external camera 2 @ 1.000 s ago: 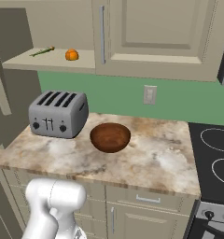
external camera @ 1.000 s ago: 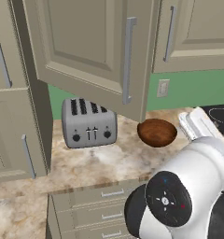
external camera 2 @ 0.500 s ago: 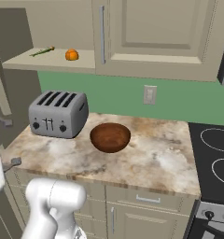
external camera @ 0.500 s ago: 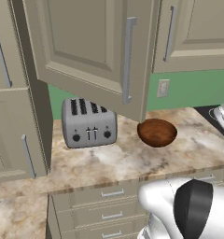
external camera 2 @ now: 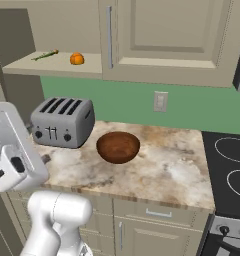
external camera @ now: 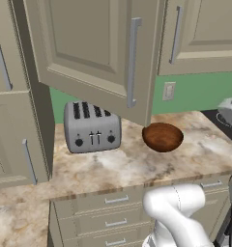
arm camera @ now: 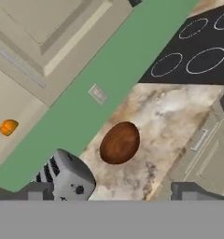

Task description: Open the cabinet. Pick the orange and kiwi from the cabinet and place them into the bowl. Then close the cabinet.

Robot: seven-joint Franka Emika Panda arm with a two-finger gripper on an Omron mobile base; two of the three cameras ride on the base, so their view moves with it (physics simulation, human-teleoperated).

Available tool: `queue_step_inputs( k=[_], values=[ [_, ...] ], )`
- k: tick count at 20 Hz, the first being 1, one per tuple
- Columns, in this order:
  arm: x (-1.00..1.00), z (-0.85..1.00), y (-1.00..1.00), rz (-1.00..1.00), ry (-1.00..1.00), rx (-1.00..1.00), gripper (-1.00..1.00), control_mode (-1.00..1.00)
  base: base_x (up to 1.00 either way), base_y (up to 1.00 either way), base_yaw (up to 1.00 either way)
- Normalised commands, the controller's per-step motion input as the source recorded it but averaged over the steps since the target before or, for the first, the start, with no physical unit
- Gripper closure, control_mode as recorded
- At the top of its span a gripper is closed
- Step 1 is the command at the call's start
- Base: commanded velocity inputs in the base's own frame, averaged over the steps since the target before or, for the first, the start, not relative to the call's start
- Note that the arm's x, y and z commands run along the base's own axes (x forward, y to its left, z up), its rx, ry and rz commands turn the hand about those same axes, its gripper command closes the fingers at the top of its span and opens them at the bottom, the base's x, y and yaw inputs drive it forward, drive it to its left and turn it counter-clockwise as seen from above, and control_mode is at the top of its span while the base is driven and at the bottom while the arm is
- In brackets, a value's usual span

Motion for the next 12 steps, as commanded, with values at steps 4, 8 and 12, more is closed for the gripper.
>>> queue_step_inputs(
  k=[4,8,12],
  values=[
    [0.57,-0.26,0.00,0.64,0.10,0.20,-1.00,-1.00,0.00,0.00,0.00],
    [0.71,-0.21,0.11,0.63,0.07,0.19,-1.00,-1.00,0.00,0.00,0.00],
    [0.59,-0.21,0.43,0.67,0.06,0.18,-1.00,-1.00,0.00,0.00,0.00]
  ],
)
